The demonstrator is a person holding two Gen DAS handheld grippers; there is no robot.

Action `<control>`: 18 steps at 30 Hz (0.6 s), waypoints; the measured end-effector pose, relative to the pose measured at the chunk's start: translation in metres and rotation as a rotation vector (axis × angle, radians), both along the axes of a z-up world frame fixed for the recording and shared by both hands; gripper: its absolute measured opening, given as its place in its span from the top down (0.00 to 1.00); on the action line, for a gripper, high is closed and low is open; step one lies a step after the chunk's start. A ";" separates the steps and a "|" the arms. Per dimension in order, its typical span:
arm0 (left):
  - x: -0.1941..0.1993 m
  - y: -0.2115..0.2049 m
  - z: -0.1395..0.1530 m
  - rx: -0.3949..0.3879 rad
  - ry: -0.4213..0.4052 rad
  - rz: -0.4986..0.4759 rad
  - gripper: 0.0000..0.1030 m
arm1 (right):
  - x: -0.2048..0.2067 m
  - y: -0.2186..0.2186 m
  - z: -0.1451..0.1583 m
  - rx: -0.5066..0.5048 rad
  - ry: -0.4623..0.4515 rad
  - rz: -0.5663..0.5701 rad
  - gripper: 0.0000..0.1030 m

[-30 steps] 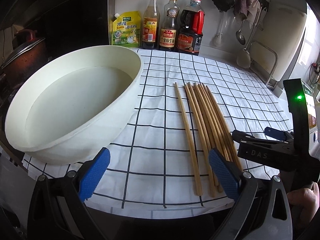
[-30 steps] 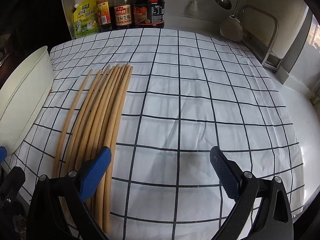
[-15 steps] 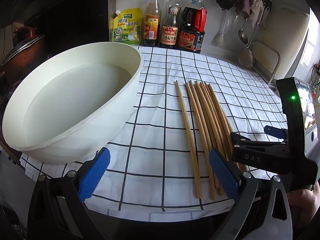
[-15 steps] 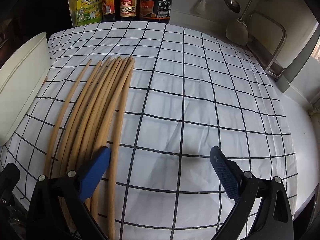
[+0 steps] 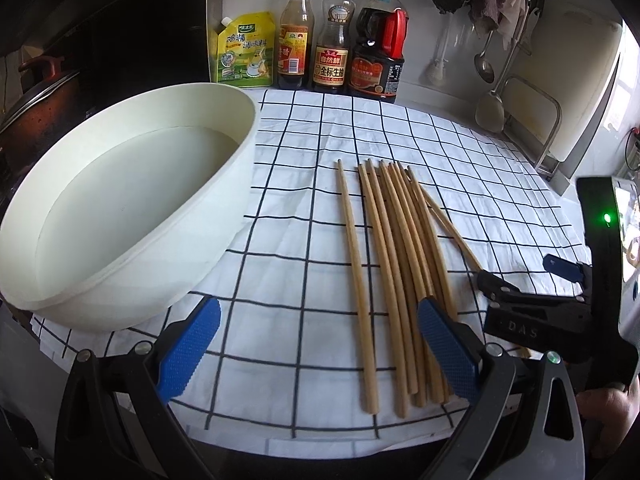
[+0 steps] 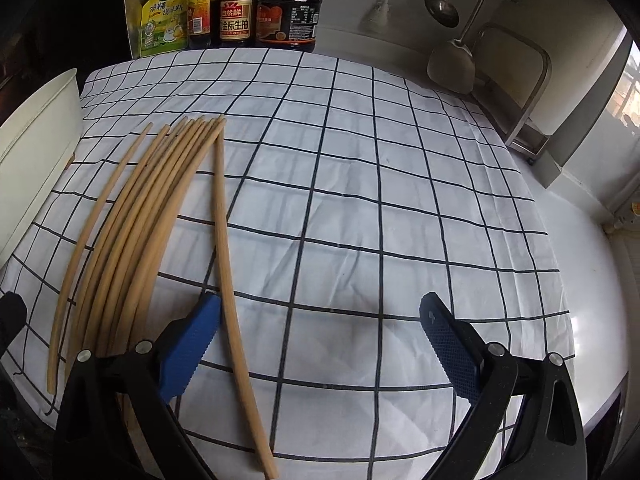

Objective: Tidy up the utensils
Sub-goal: 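Lower the right tool onto the chopsticks and close on one chopstick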

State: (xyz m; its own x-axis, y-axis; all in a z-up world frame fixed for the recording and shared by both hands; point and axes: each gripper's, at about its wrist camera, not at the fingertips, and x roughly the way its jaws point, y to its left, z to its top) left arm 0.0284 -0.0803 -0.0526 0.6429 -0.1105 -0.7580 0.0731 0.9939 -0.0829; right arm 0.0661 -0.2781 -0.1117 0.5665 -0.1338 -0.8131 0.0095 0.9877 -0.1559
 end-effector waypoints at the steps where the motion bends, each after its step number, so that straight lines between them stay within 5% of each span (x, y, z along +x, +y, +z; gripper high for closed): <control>1: 0.003 -0.002 0.000 0.011 0.003 0.009 0.06 | -0.001 -0.003 0.000 0.008 -0.001 -0.002 0.08; 18: 0.035 -0.015 -0.017 0.170 0.068 0.092 0.06 | -0.002 -0.007 -0.002 0.048 -0.031 0.046 0.09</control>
